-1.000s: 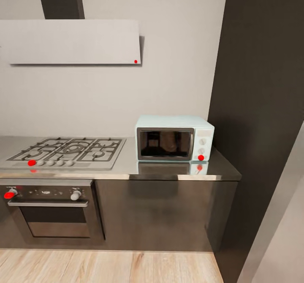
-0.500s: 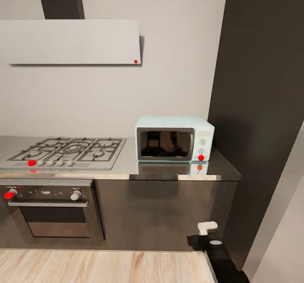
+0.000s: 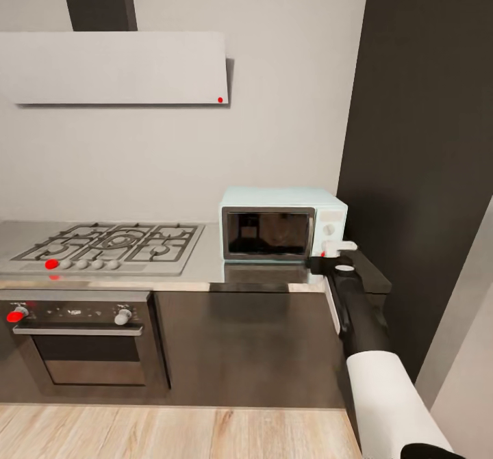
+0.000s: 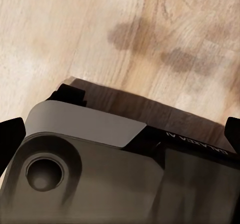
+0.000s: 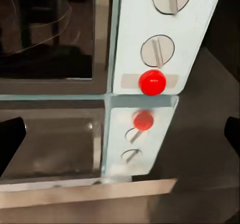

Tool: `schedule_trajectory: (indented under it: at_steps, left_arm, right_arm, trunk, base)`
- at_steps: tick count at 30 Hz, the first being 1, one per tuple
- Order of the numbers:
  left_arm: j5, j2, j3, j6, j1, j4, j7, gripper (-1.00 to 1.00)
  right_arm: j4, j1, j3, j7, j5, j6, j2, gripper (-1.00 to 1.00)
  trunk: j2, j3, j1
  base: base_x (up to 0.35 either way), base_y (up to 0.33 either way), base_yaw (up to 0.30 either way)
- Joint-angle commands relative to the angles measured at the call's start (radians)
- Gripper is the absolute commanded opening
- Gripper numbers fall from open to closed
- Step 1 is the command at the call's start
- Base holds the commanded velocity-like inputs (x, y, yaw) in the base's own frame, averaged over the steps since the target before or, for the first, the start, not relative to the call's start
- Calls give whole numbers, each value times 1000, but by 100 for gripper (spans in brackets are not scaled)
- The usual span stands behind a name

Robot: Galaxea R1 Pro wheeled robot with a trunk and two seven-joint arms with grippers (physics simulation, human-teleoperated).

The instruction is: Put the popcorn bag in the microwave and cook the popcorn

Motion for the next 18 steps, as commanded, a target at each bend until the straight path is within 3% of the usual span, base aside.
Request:
schedule_trajectory:
  at_steps: [1,4,8,13,18]
  left_arm:
    - [6,0,-8,-2,-1,0,4,100]
    - [6,0,-9,-2,0,0,4,100]
    - [7,0,-8,-2,-1,-1,4,100]
    - [7,1,-8,-2,0,-2,4,100]
    - [7,1,-8,-3,0,-2,4,100]
  right_arm:
    - [0,-2,-2,-13,-2,1,0,100]
    - [53,-3,-4,-33,-2,-35,0,100]
    - [38,-3,-17,-36,-1,-46,3,100]
    - [50,-3,-98,-34,-7,-164,-6,100]
    - [74,-3,-114,-35,-4,-202,-6,100]
  trunk:
    - [-1,-1,0]
    - [-1,-1,0]
    - [-1,-1,0]
    - [-1,-1,0]
    - [-1,-1,0]
  base:
    - [0,0,0]
    - [0,0,0]
    - [0,0,0]
    - [0,0,0]
    - [0,0,0]
